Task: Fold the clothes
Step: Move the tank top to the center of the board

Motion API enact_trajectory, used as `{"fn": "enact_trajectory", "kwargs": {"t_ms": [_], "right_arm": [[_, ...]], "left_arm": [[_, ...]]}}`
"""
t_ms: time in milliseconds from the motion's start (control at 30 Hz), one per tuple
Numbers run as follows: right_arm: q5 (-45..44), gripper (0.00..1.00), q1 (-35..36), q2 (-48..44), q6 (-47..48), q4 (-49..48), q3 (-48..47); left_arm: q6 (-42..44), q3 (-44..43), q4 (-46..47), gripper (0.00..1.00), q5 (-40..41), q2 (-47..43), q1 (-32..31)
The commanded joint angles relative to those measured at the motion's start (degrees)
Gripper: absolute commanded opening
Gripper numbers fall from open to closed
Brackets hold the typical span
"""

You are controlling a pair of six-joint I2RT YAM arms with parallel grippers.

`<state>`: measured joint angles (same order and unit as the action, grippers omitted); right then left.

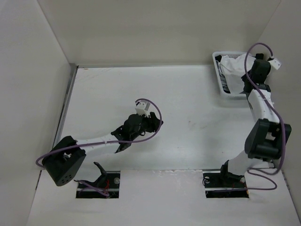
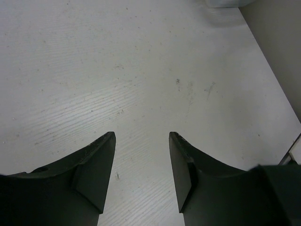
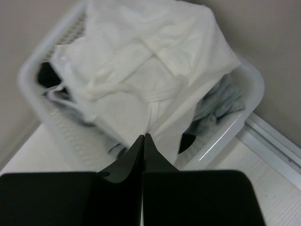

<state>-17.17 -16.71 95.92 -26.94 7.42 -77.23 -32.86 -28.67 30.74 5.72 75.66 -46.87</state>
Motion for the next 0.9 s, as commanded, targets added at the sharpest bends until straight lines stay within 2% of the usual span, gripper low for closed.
{"fn": "enact_trajectory", "kwargs": {"t_ms": [0, 167, 267, 433, 567, 633, 700, 800, 867], "right_arm": [[-0.23, 0.00, 6.63, -15.29, 0.39, -7.24, 1.72], [-1.46, 0.00, 20.24, -32.52, 1.89, -5.14, 5.07], [-3.30, 0.00, 32.27, -40.09, 2.94, -1.63, 4.55], [-9.97, 0.00, 55.46, -46.08, 6.63, 1.63, -0.19], [-18.15, 0.00, 71.83, -45.74, 9.36, 0.85, -1.70], [-18.87, 0.01, 74.75, -44.42, 8.57, -0.38, 0.40], [-17.91, 0.01, 74.15, -42.84, 6.12, -1.61, 3.74], [-12.12, 0.00, 68.37, -38.63, -0.45, -3.37, 9.19], [-5.28, 0.00, 62.83, -33.63, -5.64, -4.86, 11.30]], "left_arm": [[-0.71, 0.63, 3.36, 0.47, -0.27, -0.60, 0.60], [-0.98, 0.80, 2.92, 0.46, 0.00, -2.09, 2.00], [-1.33, 1.15, 2.31, 0.46, 1.22, -4.37, 2.71], [-2.82, 1.50, -4.36, 0.45, 5.26, -12.71, 5.60], [-4.31, 2.03, -10.16, 0.45, 6.68, -21.41, 10.60], [-5.28, 2.21, -12.54, 0.45, 5.80, -24.75, 13.51], [-5.72, 2.30, -14.47, 0.46, 4.57, -26.43, 15.88], [-6.51, 2.65, -15.80, 0.46, 3.08, -25.31, 17.73], [-6.69, 2.74, -15.80, 0.46, 2.55, -22.67, 18.44]]}}
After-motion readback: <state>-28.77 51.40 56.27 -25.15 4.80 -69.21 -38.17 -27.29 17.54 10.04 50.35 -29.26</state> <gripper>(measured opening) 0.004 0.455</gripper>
